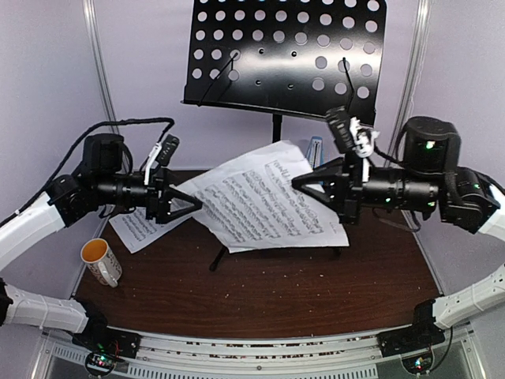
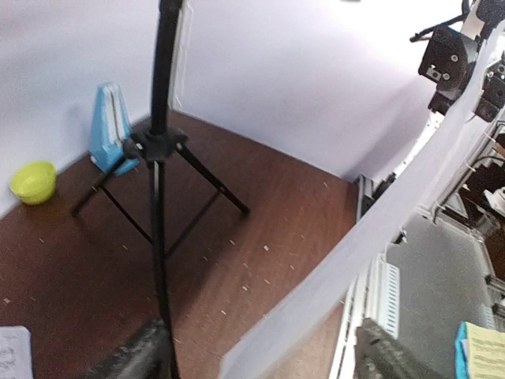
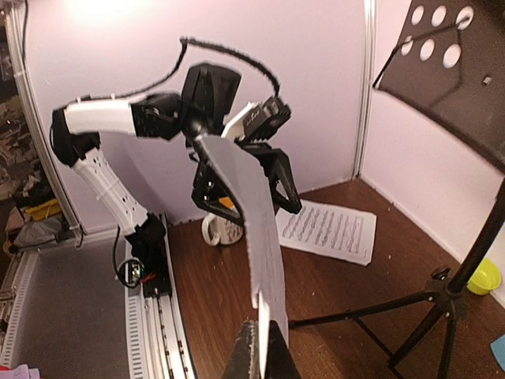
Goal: Set up the instrument practice props
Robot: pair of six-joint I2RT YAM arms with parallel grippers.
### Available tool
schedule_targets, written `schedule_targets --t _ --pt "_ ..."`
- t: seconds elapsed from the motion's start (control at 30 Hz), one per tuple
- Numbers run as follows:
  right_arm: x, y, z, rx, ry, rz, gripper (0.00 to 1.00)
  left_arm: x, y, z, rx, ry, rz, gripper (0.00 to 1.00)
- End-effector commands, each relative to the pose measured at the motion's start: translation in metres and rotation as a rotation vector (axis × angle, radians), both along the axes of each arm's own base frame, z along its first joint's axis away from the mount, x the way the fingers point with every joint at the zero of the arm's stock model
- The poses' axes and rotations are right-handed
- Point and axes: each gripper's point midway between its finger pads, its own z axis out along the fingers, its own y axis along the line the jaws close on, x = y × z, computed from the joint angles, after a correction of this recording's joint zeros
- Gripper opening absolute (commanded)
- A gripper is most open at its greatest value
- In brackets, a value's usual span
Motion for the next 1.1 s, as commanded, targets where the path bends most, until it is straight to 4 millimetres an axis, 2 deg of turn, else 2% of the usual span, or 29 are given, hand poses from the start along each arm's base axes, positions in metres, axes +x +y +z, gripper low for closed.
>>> schedule_targets --t 0.0,0.17,0.4,0.6,0.63,0.67,0.7,0.8,0.83,0.87,0.9,0.93,0.97,1.0,1.07 --pt "-0.01 -0.034 0.055 0.142 -0.06 -0.027 0.0 0.008 0.022 0.049 -0.222 -0.139 0.099 0.92" --pt "-0.019 -0.059 0.091 0.265 -0.072 -0.039 0.0 0.009 0.016 0.059 -0.332 -0.153 0.07 0.98" --pt "-0.024 -0.078 0.12 0.365 -0.089 -0.053 0.0 0.007 0.004 0.107 -0.531 -0.187 0.013 0.97" --pt "-0.02 -0.086 0.132 0.424 -0.106 -0.089 0.0 -0.016 -0.034 0.124 -0.581 -0.144 -0.147 0.84" --pt "-0.02 -0.087 0.132 0.43 -0.108 -0.093 0.0 -0.018 -0.038 0.125 -0.587 -0.139 -0.164 0.79" --pt "-0.018 -0.086 0.132 0.433 -0.106 -0.098 0.0 -0.02 -0.04 0.127 -0.597 -0.133 -0.177 0.69" --pt "-0.016 -0.086 0.13 0.436 -0.106 -0.107 0.0 -0.021 -0.04 0.129 -0.611 -0.128 -0.187 0.47" --pt "-0.006 -0.089 0.109 0.416 -0.081 -0.162 0.0 -0.019 -0.035 0.134 -0.624 -0.141 -0.152 0.05" --pt "0.0 -0.09 0.095 0.399 -0.066 -0.199 0.0 -0.018 -0.033 0.134 -0.612 -0.162 -0.133 0.0" --pt "0.006 -0.093 0.082 0.378 -0.054 -0.233 0.0 -0.016 -0.033 0.132 -0.588 -0.168 -0.114 0.0" --pt "0.011 -0.095 0.068 0.35 -0.041 -0.264 0.06 -0.017 -0.033 0.129 -0.554 -0.178 -0.107 0.0" --pt "0.016 -0.098 0.054 0.316 -0.029 -0.299 0.25 -0.016 -0.033 0.122 -0.505 -0.184 -0.102 0.0" --pt "0.02 -0.103 0.042 0.287 -0.017 -0.333 0.35 -0.016 -0.032 0.115 -0.446 -0.192 -0.098 0.0" --pt "0.024 -0.109 0.03 0.254 -0.007 -0.369 0.51 -0.014 -0.031 0.099 -0.359 -0.165 -0.086 0.0" --pt "0.027 -0.123 0.015 0.215 -0.004 -0.422 0.66 -0.016 -0.024 0.083 -0.24 -0.177 -0.086 0.0"
